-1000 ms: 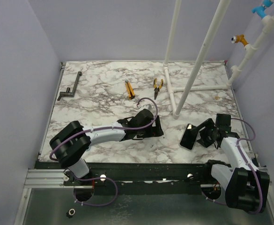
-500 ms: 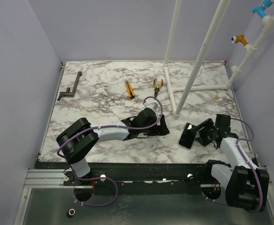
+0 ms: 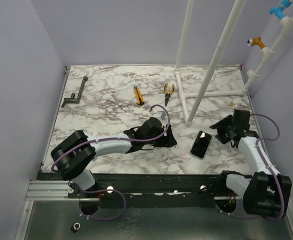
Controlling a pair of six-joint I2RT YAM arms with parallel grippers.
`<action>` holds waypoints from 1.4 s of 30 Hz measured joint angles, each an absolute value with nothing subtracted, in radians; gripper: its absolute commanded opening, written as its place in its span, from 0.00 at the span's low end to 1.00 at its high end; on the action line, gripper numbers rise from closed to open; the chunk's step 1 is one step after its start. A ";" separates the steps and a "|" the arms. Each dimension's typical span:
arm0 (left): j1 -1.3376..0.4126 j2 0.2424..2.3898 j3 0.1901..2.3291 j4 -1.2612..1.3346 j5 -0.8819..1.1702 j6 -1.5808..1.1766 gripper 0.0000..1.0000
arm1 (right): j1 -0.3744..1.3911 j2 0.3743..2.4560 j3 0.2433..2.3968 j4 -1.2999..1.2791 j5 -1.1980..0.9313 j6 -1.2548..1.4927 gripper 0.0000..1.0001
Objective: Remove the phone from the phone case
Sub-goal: Adjust the phone at the center of the board.
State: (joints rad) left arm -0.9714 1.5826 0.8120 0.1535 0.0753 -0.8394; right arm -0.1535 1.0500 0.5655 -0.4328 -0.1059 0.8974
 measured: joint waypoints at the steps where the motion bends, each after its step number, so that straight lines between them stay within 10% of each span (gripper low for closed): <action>1: -0.973 1.574 0.810 0.148 0.075 -0.831 0.55 | -0.154 1.071 0.574 -0.419 -0.098 0.897 0.48; 9: -1.078 1.606 0.858 0.073 0.092 -0.707 0.00 | -0.154 1.299 0.588 -0.311 -0.097 0.900 0.29; 42: -1.122 1.785 0.946 0.049 -0.062 -0.715 0.00 | -0.006 1.059 0.392 -0.311 -0.182 0.938 0.31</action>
State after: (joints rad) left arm -1.1217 1.7855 0.9463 0.0486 -0.0620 -0.7147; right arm -0.0055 1.0592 0.3916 -0.3115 -0.1822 0.9382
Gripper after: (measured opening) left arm 0.002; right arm 0.304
